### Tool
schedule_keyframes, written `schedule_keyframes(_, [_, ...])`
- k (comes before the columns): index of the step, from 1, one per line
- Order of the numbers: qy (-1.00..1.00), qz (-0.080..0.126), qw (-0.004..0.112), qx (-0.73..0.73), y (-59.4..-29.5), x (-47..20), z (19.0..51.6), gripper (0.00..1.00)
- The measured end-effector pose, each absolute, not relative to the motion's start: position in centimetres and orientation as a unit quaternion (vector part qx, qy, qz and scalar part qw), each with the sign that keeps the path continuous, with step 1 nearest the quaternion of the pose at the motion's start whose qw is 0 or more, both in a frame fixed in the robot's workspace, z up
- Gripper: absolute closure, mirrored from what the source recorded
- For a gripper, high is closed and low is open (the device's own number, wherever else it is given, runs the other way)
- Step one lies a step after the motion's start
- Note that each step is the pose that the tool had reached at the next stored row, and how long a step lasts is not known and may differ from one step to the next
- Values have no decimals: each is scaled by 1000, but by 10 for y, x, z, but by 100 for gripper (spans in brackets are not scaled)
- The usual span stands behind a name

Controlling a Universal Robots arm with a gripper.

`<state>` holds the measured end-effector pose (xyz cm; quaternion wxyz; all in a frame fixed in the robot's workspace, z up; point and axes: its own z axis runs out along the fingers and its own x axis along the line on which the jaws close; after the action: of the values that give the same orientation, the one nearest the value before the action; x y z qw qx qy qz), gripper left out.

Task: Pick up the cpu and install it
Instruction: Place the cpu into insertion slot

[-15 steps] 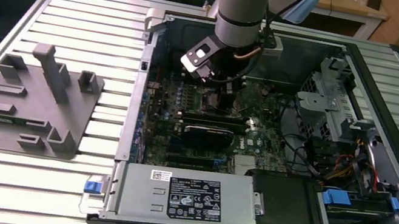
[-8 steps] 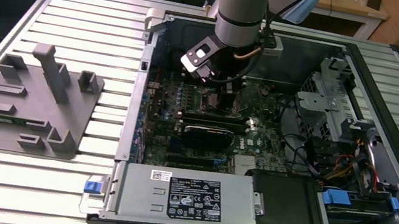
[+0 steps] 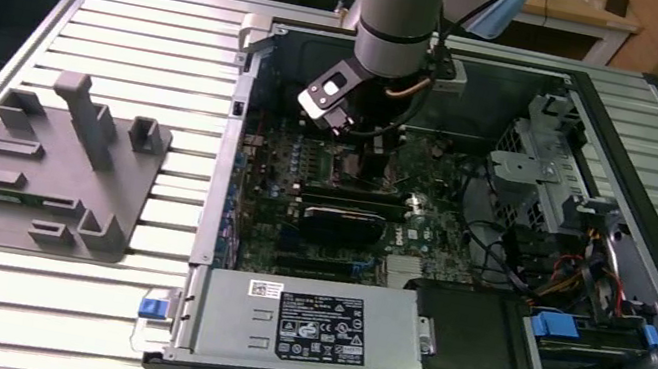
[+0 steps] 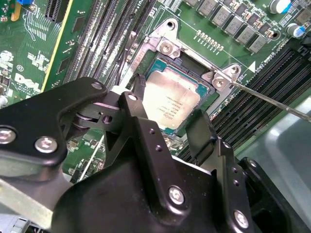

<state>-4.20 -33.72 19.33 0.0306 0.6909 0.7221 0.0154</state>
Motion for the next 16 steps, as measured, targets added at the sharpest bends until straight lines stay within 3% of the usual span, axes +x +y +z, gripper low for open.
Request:
schedule_keyframes(1, [722, 15, 31, 691, -337, -42, 194, 40])
schedule_keyframes(2, [722, 15, 31, 691, -337, -42, 193, 46])
schedule_keyframes(16, [722, 16, 30, 691, -337, -42, 193, 47])
